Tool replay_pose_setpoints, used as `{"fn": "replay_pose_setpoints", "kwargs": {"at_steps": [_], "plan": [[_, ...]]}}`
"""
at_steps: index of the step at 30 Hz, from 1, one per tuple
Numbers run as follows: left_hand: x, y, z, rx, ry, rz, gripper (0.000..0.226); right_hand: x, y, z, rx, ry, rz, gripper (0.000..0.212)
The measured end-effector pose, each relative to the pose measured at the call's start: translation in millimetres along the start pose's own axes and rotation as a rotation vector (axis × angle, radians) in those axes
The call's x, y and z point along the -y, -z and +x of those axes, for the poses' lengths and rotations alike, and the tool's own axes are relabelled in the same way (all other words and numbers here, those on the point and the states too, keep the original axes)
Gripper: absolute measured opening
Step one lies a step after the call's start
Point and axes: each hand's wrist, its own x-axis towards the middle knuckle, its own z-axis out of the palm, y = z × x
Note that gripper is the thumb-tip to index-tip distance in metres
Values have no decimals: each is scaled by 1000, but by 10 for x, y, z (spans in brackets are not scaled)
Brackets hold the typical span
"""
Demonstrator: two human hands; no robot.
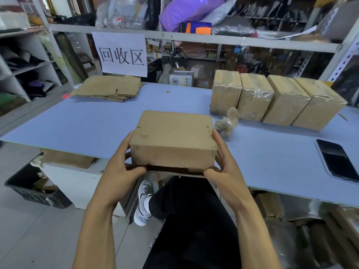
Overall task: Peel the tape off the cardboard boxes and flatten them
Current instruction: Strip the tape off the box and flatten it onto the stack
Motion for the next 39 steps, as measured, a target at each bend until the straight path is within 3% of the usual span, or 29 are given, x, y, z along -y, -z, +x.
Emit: {"fn": "replay_pose_setpoints", "kwargs": {"at_steps": [4,13,15,17,20,22,25,28,32,36,39], "plan": [[-60,-111,-1,-132,-28,3,66,-9,-8,18,-66,49,-6,88],[-120,-110,-53,-9,-10,-70,87,42,-113,62,-328,109,6,46],[-111,-176,-37,-78,6,-49,77,31,-160,83,-348,114,-2,43],[-158,-304,-21,-246,24,17,62,12,-205,109,-352,108,-26,44],[-248,-520,-39,-447,64,144,73,-21,-273,118,-359,122,-38,54],[-257,-592,-66,-483,13,147,75,-38,-304,114,-367,145,-56,74],[-265,-602,-48,-426,-34,146,64,-53,-285,114,-412,154,-96,103],[-271,-575,-20,-367,-29,133,56,-92,-250,118,-474,156,-234,111],[-252,-519,-14,-298,-36,133,58,-110,-189,122,-473,100,-186,96],[-194,-387,25,-212,-4,67,57,-3,-84,91,-342,80,-76,81],[-155,-269,46,-138,11,-47,70,29,-13,92,-253,94,72,71]]}}
